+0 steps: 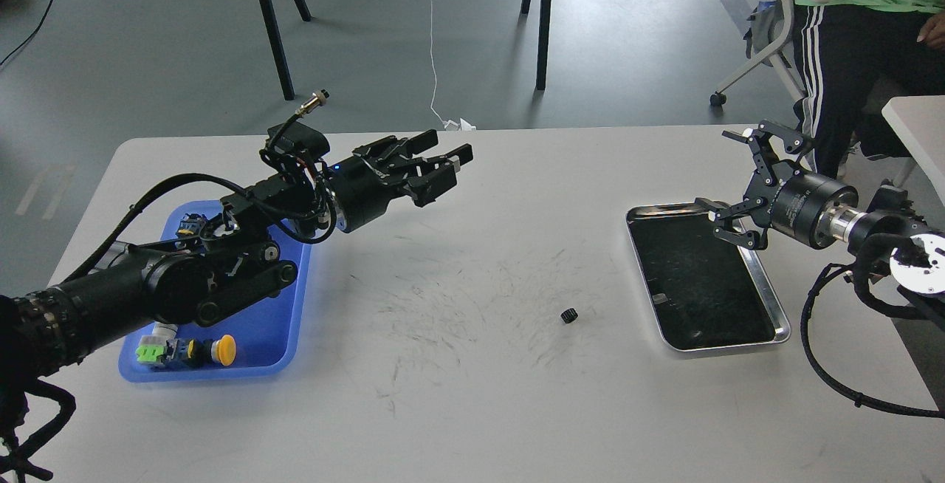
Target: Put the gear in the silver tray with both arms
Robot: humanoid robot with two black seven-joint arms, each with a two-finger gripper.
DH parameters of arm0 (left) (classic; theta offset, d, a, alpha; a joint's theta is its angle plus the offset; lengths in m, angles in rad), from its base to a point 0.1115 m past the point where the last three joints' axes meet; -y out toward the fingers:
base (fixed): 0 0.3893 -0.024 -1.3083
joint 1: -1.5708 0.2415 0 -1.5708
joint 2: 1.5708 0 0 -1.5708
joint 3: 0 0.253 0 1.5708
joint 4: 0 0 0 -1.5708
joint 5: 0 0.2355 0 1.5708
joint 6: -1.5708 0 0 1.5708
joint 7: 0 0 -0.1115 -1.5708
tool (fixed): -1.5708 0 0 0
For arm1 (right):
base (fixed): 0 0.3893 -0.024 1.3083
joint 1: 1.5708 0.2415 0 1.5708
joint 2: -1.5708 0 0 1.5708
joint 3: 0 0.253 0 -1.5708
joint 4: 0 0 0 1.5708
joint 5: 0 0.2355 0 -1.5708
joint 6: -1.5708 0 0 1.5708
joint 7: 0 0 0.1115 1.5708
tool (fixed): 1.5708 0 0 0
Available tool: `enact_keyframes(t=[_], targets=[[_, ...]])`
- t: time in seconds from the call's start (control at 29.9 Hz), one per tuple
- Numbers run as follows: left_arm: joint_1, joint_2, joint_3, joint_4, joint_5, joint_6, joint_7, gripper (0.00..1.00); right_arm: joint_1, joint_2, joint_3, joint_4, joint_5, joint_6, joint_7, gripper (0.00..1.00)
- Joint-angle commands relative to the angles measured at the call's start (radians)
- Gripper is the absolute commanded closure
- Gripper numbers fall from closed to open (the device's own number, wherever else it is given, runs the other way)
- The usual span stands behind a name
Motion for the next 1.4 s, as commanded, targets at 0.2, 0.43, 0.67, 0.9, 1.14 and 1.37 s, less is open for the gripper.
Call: enact_keyframes(t=[0.2, 0.43, 0.67, 0.9, 1.14, 1.37], targets=[[0.009, 0.101, -0.127, -0.011, -0.274, -0.011, 0.007, 0.06, 0.074, -0.115, -0.076, 0.067, -0.127, -0.005, -0.015, 0.01], [0.014, 0.165, -0.179, 0.013, -0.492, -0.097, 0.004, 0.01, 0.106, -0.175, -0.081, 0.127, -0.159, 0.001, -0.012, 0.01], [0.02, 0.26, -0.209, 0.012, -0.86, -0.27, 0.004, 0.01, 0.178, -0.182, -0.081, 0.121, -0.303, -0.002, -0.003, 0.03], [0.067, 0.342, -0.237, 0.0, -1.136, -0.43, 0.004, 0.01, 0.181, -0.182, -0.098, 0.127, -0.401, -0.035, -0.005, 0.04], [0.135, 0.339, -0.272, 0.007, -1.152, -0.456, -0.015, 0.01, 0.237, -0.203, -0.147, 0.194, -0.659, -0.071, -0.003, 0.04], [0.141, 0.349, -0.301, 0.059, -1.19, -0.614, -0.039, 0.01, 0.364, -0.201, -0.306, 0.224, -0.803, -0.039, 0.011, 0.04]])
